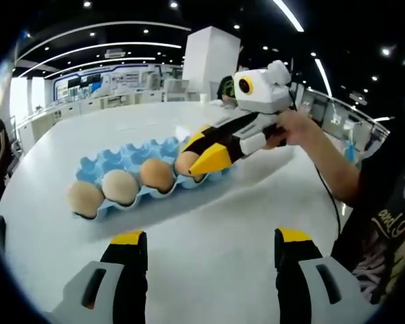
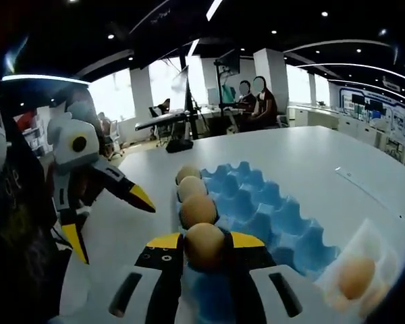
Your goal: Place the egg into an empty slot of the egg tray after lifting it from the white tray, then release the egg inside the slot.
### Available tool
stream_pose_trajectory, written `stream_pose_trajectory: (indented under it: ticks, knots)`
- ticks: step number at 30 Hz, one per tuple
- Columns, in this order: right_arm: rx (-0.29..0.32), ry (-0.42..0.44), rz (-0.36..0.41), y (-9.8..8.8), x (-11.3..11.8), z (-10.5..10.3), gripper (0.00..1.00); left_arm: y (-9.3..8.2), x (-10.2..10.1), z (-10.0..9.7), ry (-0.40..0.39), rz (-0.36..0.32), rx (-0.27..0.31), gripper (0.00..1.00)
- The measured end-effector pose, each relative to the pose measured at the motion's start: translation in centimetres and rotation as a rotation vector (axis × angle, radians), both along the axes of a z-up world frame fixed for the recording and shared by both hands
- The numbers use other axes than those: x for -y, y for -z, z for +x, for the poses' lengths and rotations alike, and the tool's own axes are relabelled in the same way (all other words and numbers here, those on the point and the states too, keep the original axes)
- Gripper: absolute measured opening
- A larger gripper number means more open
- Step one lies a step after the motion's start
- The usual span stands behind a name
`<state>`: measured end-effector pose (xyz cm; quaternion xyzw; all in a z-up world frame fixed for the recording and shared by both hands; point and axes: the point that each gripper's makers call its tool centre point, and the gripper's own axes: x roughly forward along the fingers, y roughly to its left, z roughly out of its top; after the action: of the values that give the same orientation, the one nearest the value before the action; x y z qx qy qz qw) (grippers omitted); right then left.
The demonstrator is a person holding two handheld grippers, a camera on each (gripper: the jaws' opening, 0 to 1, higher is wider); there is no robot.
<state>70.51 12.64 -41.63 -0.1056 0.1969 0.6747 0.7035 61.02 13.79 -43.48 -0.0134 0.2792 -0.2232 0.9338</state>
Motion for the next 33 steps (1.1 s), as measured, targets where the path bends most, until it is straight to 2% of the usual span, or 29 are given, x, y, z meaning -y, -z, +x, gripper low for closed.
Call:
stream_pose_trajectory:
  ticks: [7,16,26,33]
  knots:
    - [-0.016,0.010,0.009,-0.1,0.2,0.2,0.27,-0.1,-0.1,0.0,-0.003,0.004,0.001,0.78]
    - [-0.003,0.020,0.029,-1.0,1.1,0.5,0.28,-0.2,0.3,0.0,0.004,0.014,0.004,0.78]
    - [0.018,0.054,0.035,-1.5,3.4,0.8,0.28,-0.5,1.4,0.2,0.024,0.023,0.007,0.78]
    - [0.027,0.100,0.030,-1.5,6.1,1.1,0.28,-0.6,2.9,0.4,0.057,0.028,0.009,0.78]
